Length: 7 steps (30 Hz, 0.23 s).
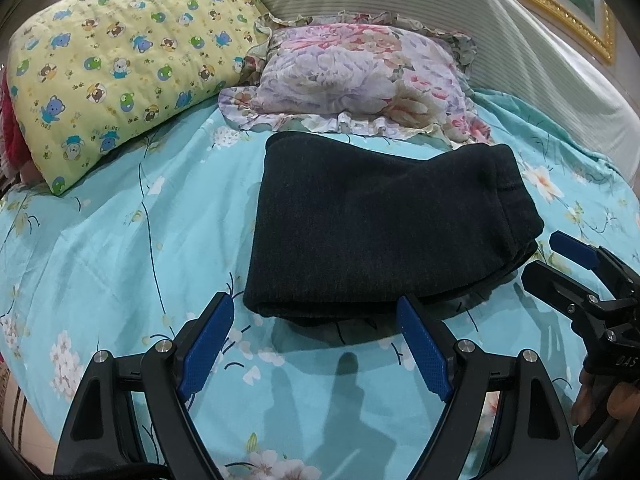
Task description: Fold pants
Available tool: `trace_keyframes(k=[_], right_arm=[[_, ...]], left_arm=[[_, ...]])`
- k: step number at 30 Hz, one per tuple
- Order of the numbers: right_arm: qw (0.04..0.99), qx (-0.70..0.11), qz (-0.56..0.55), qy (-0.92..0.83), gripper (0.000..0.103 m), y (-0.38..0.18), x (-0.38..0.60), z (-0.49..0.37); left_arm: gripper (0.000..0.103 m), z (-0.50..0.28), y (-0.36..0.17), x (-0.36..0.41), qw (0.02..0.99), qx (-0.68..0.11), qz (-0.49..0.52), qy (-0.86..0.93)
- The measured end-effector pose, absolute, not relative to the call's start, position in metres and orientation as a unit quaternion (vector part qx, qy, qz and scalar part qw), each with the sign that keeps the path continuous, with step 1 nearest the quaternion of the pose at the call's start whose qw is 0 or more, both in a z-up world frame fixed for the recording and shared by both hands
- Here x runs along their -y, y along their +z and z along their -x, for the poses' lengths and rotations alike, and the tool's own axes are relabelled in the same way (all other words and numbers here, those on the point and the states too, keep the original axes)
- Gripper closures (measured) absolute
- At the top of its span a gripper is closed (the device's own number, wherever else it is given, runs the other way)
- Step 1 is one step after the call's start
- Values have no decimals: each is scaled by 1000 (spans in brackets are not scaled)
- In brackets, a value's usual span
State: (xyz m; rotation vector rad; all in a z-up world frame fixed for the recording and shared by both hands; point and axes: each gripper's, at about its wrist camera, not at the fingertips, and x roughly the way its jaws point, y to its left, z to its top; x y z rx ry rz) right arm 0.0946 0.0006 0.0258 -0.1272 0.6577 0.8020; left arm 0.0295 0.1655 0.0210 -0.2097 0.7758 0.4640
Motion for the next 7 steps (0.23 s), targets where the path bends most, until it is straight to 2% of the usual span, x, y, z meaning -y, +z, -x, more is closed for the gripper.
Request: trace_keyframes(k=[7], right_arm=[[869, -314, 51, 379, 2, 27, 1, -96]], left_arm=[[19, -32, 22, -166, 893, -375, 106, 223]])
